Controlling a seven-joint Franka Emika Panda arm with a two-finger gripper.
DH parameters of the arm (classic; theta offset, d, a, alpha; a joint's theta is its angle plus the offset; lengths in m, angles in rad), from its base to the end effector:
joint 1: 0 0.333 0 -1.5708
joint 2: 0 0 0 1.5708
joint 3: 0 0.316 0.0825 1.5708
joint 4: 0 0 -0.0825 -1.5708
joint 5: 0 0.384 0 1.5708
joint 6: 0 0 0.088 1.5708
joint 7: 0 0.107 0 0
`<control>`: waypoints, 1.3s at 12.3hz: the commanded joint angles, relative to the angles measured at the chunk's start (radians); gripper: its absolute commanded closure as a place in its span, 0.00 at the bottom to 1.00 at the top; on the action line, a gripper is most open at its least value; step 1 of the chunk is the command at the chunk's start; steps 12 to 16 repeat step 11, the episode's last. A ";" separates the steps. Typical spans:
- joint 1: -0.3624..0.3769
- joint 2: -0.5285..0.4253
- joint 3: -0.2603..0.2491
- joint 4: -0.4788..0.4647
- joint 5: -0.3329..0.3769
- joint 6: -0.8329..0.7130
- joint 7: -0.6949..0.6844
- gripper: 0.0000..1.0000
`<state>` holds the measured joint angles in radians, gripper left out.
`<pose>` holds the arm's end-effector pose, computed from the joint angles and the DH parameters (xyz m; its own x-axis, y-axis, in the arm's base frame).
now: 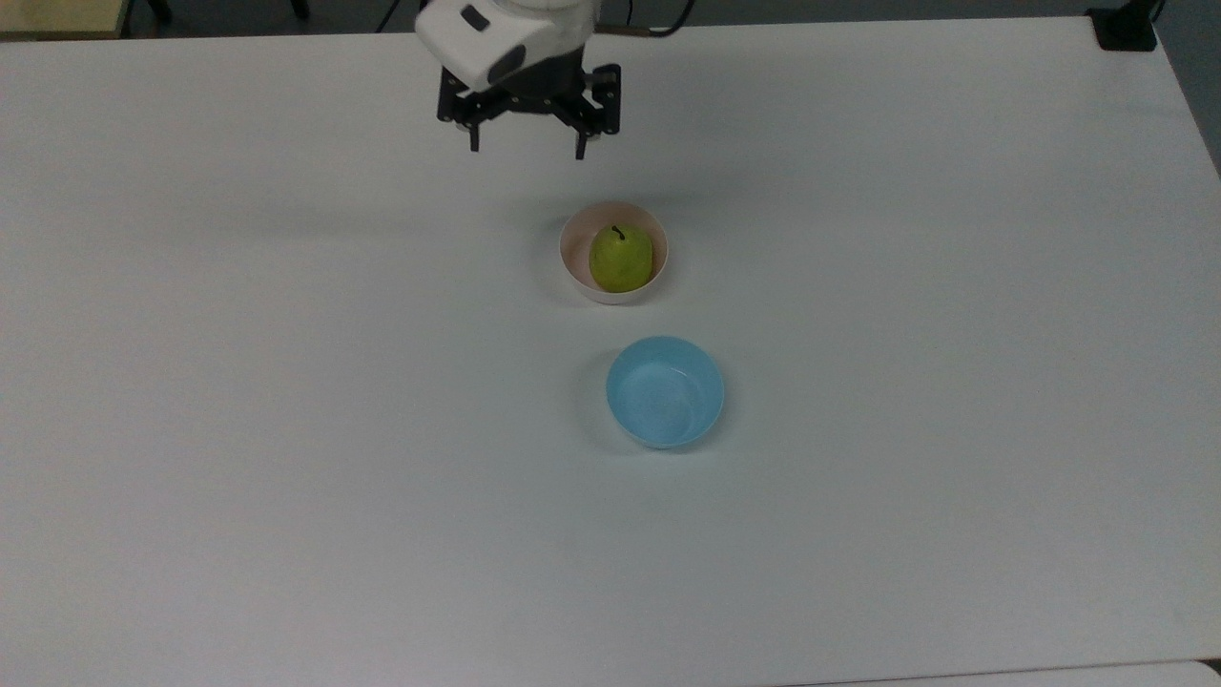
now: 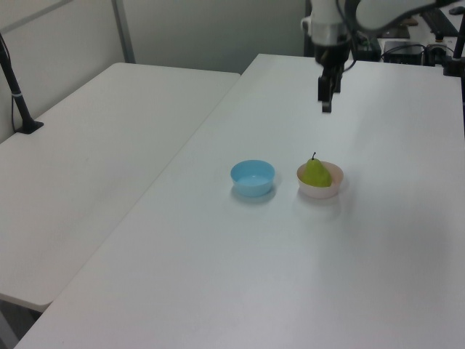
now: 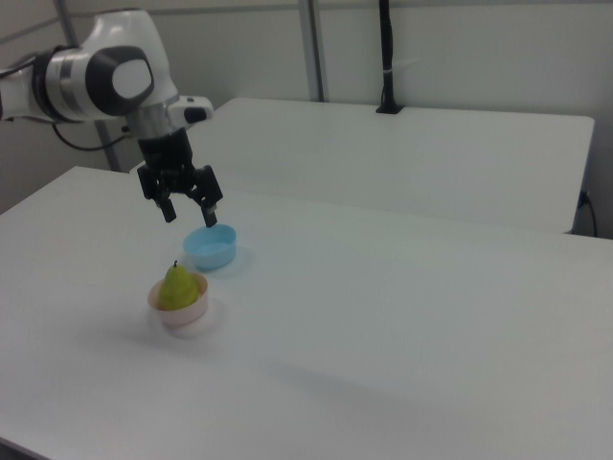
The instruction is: Place the pear in the bowl
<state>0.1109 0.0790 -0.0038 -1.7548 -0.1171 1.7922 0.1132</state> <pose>0.5808 0.0525 0.5113 0.9993 0.0203 -0.0300 0.0236 -0.9928 0.1172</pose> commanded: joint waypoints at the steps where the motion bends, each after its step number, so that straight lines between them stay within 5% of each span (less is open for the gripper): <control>1: -0.033 -0.066 -0.002 0.006 0.007 -0.048 -0.047 0.00; 5: -0.092 -0.076 -0.028 0.153 0.091 -0.195 -0.079 0.00; 16: -0.100 -0.081 -0.036 0.161 0.093 -0.200 -0.084 0.00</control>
